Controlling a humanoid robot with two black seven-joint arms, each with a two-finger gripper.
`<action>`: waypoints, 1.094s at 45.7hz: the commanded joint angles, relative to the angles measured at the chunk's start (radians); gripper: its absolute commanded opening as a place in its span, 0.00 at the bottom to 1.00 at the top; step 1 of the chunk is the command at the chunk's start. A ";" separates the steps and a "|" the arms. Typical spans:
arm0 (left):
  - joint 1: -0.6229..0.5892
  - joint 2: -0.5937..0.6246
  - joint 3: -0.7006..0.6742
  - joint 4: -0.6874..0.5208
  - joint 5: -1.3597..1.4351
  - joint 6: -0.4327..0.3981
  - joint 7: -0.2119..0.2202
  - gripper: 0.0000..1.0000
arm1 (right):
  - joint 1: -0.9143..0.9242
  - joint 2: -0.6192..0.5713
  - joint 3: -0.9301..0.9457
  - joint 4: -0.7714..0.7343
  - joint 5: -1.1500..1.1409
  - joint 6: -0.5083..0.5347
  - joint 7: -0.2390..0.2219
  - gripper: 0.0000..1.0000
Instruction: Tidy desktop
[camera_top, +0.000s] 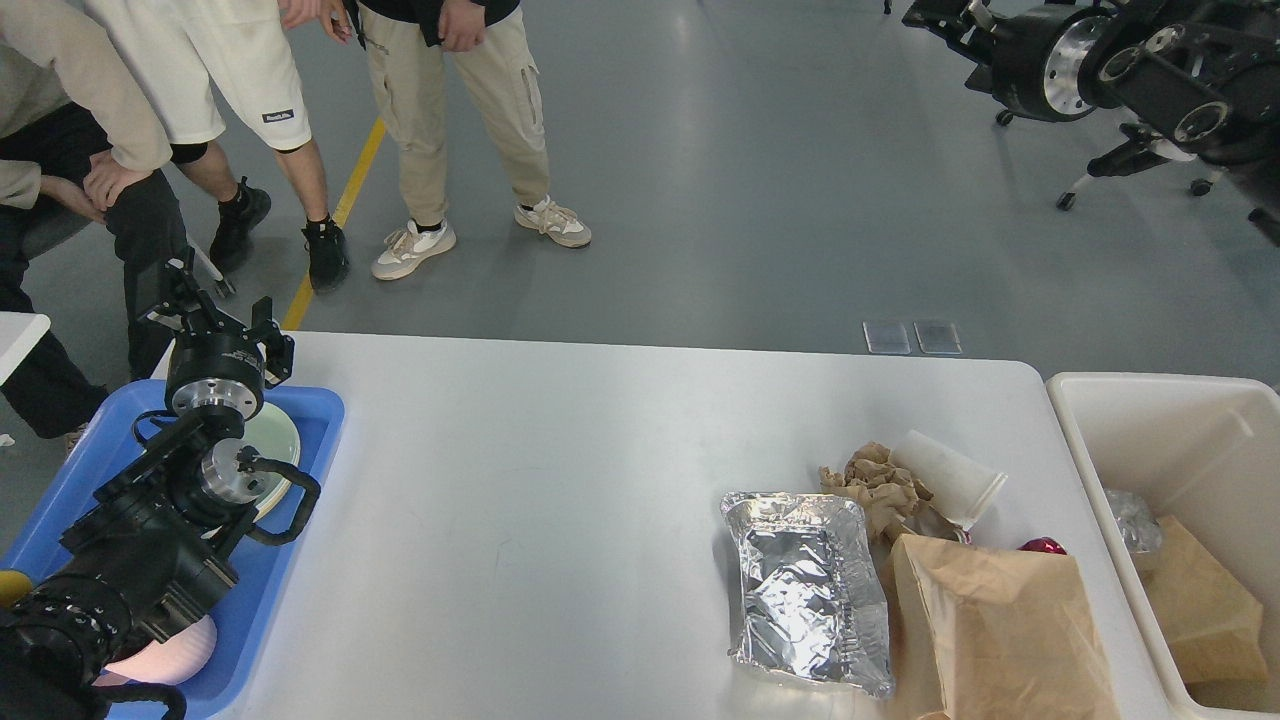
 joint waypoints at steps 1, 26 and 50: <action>0.000 0.000 0.000 0.000 0.000 0.000 0.000 0.96 | 0.057 -0.003 -0.110 0.079 -0.002 0.000 0.000 1.00; 0.000 0.000 0.000 0.000 0.000 0.000 0.000 0.96 | 0.143 -0.083 -0.377 0.216 -0.022 0.001 0.000 1.00; 0.000 0.000 0.000 0.000 0.000 0.000 0.000 0.96 | 0.375 -0.018 -0.653 0.267 -0.054 0.354 0.000 1.00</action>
